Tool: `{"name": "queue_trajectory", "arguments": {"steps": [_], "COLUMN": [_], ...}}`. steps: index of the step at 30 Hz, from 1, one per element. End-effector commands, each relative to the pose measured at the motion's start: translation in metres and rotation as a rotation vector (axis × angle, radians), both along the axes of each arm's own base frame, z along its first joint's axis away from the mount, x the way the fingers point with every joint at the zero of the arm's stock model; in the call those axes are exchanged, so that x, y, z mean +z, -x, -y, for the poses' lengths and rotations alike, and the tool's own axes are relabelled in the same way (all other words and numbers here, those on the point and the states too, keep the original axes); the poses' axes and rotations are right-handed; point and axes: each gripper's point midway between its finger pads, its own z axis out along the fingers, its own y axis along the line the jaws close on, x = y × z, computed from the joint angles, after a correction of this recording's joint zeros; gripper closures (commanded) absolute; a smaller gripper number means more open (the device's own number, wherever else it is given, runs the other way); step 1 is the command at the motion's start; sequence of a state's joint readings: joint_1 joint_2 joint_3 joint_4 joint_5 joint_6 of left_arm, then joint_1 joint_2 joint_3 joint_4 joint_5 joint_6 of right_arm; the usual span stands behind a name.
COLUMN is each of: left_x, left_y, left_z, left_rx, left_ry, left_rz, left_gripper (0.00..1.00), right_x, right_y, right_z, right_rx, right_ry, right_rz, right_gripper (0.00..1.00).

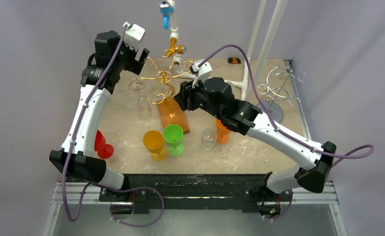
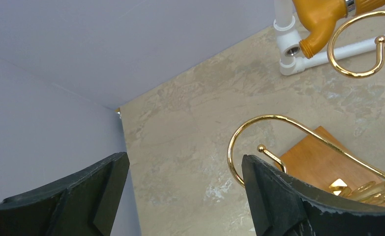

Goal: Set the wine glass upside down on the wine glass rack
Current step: Adjust the wine rack at the center of the board.

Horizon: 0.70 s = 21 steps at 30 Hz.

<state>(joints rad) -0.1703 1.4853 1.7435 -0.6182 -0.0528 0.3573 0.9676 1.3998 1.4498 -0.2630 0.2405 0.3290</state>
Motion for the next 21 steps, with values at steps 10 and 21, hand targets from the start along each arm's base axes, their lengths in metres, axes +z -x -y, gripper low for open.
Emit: {"name": "queue_trajectory", "arguments": {"steps": [10, 21], "left_x": [0.030, 0.093], "left_y": [0.021, 0.052], "left_z": [-0.002, -0.007], "left_rx": [0.005, 0.061], "left_ry": [0.027, 0.156], "left_rz": [0.028, 0.106], "left_gripper": [0.09, 0.00], "right_x": [0.053, 0.074], "right_y": [0.005, 0.046], "right_z": [0.004, 0.028], "right_rx": [0.034, 0.132], "right_ry": [0.028, -0.131], "right_rz": [0.083, 0.106], "right_gripper": [0.39, 0.01]}}
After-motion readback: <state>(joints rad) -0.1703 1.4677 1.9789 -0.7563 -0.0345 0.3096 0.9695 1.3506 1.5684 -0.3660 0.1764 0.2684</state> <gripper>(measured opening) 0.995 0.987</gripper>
